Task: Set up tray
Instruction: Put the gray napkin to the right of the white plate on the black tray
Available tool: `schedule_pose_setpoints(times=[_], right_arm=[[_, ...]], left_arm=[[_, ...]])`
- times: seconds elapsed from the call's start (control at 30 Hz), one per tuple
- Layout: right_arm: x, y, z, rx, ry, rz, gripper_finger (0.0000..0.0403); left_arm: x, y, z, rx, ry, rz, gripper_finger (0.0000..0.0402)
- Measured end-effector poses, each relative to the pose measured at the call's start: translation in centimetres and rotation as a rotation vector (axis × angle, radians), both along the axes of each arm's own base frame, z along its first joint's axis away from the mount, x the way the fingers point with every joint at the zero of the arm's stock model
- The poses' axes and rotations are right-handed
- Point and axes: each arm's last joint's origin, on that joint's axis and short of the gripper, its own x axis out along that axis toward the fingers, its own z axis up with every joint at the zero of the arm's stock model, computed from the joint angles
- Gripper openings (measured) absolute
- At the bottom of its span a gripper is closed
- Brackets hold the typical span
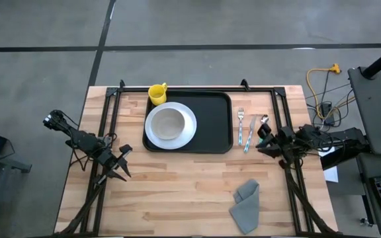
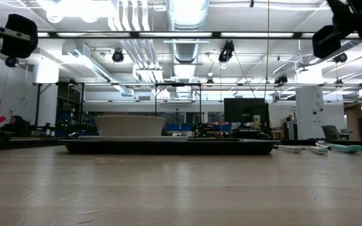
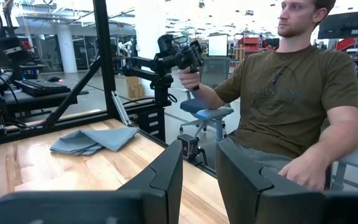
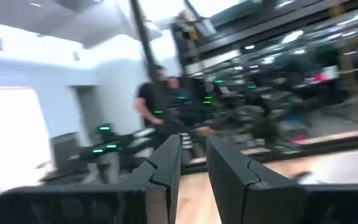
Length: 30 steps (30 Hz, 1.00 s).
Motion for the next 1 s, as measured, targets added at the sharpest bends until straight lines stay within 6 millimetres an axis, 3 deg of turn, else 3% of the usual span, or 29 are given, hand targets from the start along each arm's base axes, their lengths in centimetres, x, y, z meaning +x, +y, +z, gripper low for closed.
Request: schedule_pose_setpoints(times=[0.23, 0.47, 0.73, 1.0], right_arm=[[-0.2, 0.6, 0.9, 0.006, -0.005, 0.140, 0.0068], [0.3, 1.5, 4.4, -0.092, 0.018, 0.252, 0.0068], [2.2, 1.8, 7.4, -0.257, 0.406, 0.174, 0.0068], [3.6, 2.1, 8.5, -0.312, 0.730, 0.174, 0.0068]], left_arm=[[0.0, 0.0, 0.0, 0.000, 0.000, 0.000, 0.0077], [0.0, 0.0, 0.0, 0.000, 0.000, 0.000, 0.0077], [0.0, 0.0, 0.0, 0.000, 0.000, 0.000, 0.0077], [0.0, 0.0, 0.0, 0.000, 0.000, 0.000, 0.0077]])
